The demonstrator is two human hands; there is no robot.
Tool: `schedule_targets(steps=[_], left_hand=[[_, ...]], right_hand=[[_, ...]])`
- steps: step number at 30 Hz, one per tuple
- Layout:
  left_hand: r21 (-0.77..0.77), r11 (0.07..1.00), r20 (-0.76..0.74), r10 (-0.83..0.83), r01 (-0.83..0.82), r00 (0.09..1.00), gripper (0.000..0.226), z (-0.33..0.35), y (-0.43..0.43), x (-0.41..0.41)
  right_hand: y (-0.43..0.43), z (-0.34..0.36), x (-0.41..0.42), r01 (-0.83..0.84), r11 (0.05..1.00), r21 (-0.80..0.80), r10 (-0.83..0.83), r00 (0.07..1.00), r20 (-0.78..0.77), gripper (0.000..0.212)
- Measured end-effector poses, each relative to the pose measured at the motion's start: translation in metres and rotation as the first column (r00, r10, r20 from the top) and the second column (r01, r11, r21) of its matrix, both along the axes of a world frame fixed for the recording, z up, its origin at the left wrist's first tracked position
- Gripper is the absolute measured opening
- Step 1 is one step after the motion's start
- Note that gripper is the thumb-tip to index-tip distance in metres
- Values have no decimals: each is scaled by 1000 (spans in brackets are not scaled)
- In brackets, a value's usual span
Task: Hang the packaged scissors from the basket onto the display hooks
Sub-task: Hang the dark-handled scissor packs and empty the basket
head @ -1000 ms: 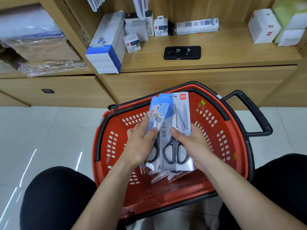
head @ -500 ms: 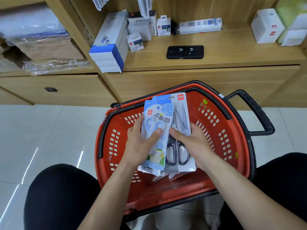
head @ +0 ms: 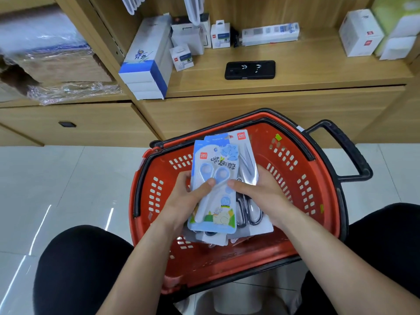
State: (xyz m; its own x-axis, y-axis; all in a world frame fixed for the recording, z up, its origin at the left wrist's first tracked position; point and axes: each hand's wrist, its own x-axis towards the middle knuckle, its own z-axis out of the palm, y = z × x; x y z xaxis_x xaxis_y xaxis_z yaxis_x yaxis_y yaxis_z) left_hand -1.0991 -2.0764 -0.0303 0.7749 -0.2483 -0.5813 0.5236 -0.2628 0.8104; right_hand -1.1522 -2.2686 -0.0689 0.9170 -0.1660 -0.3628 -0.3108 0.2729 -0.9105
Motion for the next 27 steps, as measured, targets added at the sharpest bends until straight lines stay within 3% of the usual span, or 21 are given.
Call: schedule_targets(steps=[3, 10, 14, 19, 27], left_hand=[[-38, 999, 9, -2, 2, 1000, 59, -1, -1, -3], [-125, 991, -14, 36, -37, 999, 29, -7, 3, -1], [-139, 990, 41, 7, -1, 999, 45, -8, 3, 0], [-162, 987, 96, 36, -20, 995, 44, -9, 2, 1], [-150, 989, 76, 24, -12, 997, 72, -10, 14, 9]], right_hand=[[0, 0, 0, -57, 998, -35, 57, 998, 0, 62], [-8, -3, 3, 191, 981, -21, -191, 981, -18, 26], [-11, -5, 8, 237, 971, 36, -236, 971, -32, 24], [-16, -2, 10, 162, 973, 165, -156, 986, -51, 28], [-24, -2, 11, 204, 973, 110, -196, 978, -72, 24]])
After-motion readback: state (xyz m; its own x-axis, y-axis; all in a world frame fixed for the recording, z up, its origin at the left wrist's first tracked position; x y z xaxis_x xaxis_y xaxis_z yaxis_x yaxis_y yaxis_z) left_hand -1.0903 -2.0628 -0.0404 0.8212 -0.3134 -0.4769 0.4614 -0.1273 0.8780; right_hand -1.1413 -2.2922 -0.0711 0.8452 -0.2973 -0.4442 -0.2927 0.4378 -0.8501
